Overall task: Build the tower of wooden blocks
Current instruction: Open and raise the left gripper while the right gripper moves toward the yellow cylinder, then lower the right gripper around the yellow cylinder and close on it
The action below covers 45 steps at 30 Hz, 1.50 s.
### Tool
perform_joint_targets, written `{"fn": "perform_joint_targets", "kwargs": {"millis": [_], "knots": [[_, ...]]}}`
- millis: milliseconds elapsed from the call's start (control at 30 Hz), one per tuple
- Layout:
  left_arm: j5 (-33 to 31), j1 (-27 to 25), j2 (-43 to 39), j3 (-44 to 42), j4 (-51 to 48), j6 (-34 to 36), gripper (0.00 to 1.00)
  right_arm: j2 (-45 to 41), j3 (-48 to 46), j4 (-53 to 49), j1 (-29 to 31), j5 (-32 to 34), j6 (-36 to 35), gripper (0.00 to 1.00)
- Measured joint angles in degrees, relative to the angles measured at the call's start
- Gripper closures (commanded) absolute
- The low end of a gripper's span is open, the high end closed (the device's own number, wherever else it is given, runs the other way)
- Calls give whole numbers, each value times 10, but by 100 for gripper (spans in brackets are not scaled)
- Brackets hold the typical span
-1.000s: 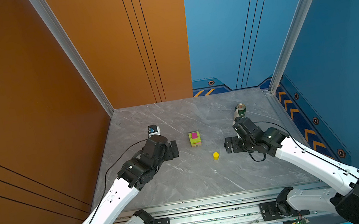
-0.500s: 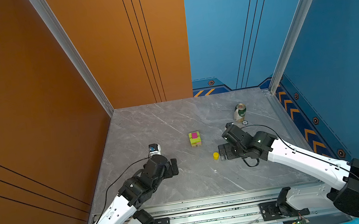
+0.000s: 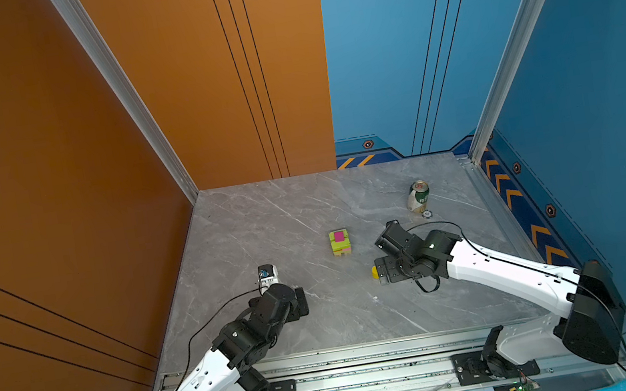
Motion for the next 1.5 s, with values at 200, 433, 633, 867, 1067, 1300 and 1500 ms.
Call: {"fn": "perform_joint_targets", "kwargs": {"millis": [200,433,633,867,1067,1300,1500], "knots": [[-12,-5,-13,-9,17,23,2,41,15,9,0,0,0,1],[-15,-6,-12,-13,36,46,2,96,41,25,0,-3,-7,5],[-14,-6,-3,-23,52,59,2,142,54,47,-1,-27,-20,9],[-10,-6,-3,-35,78,78,2,180,63,68,-10,-61,-26,18],[-16,-6,-2,-35,85,82,2,206,67,85,-22,-78,-29,31],[-23,-5,-1,-35,87,82,2,208,68,91,-38,-91,-31,36],[-23,-5,9,-35,97,82,2,219,71,94,-47,-93,-33,39]]}}
